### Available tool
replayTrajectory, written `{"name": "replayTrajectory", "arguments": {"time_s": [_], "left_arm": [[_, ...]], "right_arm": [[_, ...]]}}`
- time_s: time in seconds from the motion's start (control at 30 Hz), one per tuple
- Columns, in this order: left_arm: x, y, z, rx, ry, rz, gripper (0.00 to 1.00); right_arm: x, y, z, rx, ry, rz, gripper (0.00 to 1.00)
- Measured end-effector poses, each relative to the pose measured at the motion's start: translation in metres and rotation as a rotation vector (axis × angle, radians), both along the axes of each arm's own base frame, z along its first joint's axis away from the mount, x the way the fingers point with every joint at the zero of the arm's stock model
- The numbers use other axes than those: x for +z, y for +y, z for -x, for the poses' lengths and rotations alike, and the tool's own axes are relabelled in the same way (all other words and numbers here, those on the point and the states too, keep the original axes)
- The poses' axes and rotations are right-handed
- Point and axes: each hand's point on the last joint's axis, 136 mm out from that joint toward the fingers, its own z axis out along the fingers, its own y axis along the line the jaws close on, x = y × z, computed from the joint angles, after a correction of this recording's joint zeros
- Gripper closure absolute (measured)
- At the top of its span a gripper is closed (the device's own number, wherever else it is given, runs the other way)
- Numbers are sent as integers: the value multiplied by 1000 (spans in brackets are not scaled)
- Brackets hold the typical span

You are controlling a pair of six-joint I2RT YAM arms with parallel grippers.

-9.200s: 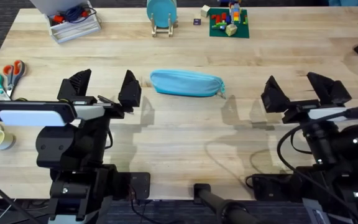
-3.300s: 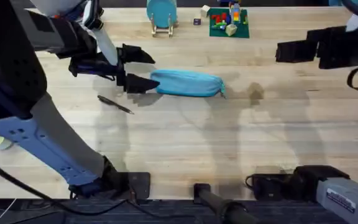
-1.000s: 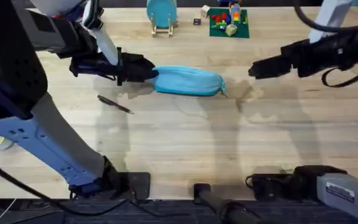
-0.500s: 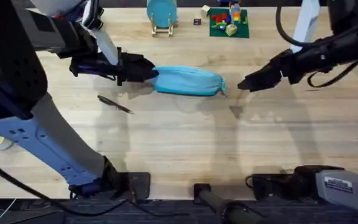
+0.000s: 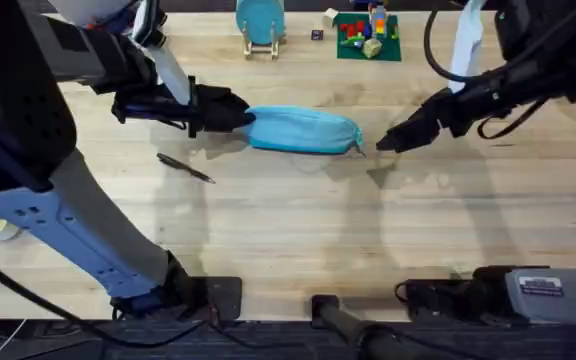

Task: Unzip the bag, pick up the pens from the table one at a time and place them inside, then zip the bag closed.

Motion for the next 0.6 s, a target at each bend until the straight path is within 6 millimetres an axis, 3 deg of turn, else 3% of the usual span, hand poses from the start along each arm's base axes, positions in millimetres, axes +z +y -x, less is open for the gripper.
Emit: {"name": "replayTrajectory", "arguments": {"time_s": [0.6], "left_arm": [[0, 0, 0, 0, 0, 0, 959]], "right_arm": [[-12, -2, -9, 20, -12, 19, 5]]}}
